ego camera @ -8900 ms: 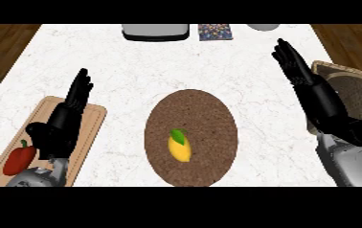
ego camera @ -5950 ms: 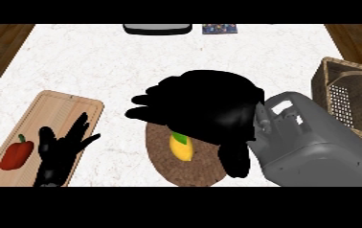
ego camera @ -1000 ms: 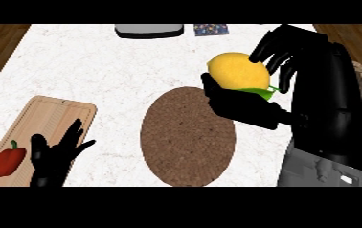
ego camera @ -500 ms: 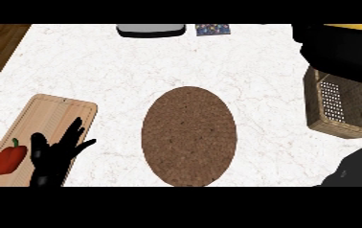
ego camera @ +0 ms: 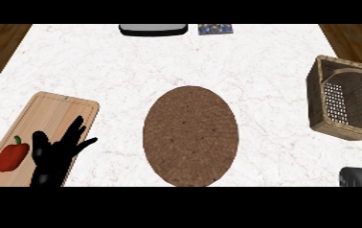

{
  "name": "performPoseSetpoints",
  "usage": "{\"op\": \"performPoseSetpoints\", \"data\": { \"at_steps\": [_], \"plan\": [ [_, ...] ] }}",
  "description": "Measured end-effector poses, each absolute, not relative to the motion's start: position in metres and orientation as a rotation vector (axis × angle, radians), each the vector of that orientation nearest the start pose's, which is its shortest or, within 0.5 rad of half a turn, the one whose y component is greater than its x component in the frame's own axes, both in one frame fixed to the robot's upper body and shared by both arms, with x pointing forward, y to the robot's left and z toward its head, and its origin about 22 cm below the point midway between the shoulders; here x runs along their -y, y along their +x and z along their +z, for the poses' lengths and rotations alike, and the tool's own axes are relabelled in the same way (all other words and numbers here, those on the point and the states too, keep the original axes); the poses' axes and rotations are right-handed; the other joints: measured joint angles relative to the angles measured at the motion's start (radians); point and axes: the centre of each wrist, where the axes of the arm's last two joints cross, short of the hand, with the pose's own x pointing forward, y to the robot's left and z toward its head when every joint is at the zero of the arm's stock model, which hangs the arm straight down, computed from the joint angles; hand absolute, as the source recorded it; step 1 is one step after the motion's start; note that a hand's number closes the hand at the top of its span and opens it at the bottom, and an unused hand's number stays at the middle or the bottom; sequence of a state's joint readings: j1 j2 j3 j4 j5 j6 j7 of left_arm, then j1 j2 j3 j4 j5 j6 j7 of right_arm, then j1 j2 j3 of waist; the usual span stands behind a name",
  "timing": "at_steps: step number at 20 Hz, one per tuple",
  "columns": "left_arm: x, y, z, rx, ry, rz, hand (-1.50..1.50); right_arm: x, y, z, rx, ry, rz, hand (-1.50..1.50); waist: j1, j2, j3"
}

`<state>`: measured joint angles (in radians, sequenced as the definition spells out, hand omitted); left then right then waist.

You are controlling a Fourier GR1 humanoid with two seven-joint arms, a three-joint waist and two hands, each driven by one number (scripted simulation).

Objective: Pick the lemon from the placemat and place it in the basket

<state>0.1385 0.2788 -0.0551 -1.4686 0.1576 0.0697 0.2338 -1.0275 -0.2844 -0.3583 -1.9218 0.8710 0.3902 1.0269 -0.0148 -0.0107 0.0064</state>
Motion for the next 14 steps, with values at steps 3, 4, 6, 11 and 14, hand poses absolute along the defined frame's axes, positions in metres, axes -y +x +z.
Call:
{"op": "performPoseSetpoints", "data": {
  "at_steps": [3, 4, 6, 11, 14],
  "plan": [
    [-0.299, 0.204, -0.035, 1.095, 0.171, -0.012, 0.00, 0.254, 0.271, 0.374, 1.521, -1.163, 0.007, 1.50, 0.005, 0.001, 0.001],
    [-0.297, 0.203, -0.035, 1.103, 0.168, -0.016, 0.00, 0.263, 0.276, 0.374, 1.497, -1.166, 0.013, 1.50, 0.008, 0.002, 0.001],
    [-0.299, 0.205, -0.034, 1.100, 0.166, -0.020, 0.00, 0.276, 0.281, 0.372, 1.466, -1.167, 0.023, 1.50, 0.010, 0.003, 0.001],
    [-0.297, 0.207, -0.032, 1.091, 0.162, -0.022, 0.00, 0.303, 0.295, 0.353, 1.415, -1.109, -0.009, 1.50, 0.016, 0.006, 0.000],
    [-0.295, 0.204, -0.033, 1.099, 0.156, -0.025, 0.00, 0.316, 0.297, 0.338, 1.412, -1.045, -0.078, 1.50, 0.016, 0.005, 0.001]
  ]
}}
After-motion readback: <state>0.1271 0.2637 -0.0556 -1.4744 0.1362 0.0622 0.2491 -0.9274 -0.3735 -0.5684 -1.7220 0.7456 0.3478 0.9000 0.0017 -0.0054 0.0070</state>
